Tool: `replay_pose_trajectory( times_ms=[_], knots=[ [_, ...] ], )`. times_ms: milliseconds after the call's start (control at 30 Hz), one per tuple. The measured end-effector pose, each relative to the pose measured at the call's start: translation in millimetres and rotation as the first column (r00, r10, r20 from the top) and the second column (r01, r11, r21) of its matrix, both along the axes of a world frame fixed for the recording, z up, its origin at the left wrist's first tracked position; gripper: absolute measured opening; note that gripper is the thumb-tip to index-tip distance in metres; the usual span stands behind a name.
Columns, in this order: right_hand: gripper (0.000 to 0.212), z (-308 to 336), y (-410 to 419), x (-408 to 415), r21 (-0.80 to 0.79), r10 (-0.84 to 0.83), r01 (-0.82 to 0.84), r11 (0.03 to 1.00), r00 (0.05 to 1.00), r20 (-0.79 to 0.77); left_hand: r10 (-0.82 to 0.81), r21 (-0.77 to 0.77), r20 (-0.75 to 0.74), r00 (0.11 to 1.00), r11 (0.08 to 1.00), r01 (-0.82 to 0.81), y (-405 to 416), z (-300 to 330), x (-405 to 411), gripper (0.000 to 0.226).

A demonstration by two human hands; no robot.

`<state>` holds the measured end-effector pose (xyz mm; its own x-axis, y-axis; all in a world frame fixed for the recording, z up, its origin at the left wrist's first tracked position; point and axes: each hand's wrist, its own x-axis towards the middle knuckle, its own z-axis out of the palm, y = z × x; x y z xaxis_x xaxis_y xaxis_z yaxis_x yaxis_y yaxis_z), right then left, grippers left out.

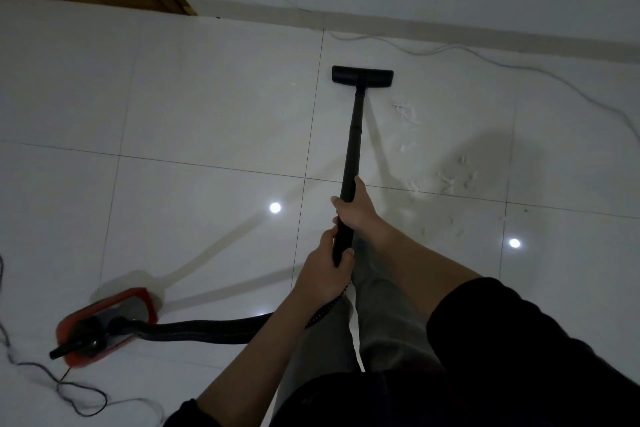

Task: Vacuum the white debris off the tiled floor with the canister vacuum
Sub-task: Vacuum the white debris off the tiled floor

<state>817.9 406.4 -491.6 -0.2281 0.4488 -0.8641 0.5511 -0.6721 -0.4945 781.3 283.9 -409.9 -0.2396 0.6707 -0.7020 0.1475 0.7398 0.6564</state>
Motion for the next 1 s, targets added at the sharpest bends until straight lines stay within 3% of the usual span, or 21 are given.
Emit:
replay_pose_trajectory(
  times_ms=[633,1000],
  knots=[
    [0.079,-21,108,-25,0.018,0.061,-0.061,0.998,0.998,-0.032,0.04,0.02,-0.048,0.998,0.999,-0.039,103,-23,-18,0.045],
    [0.078,-26,114,-21,0.027,0.041,-0.04,0.999,0.999,-0.034,0.047,0.011,-0.062,0.997,0.999,-0.047,110,-27,-12,0.047]
  ],
)
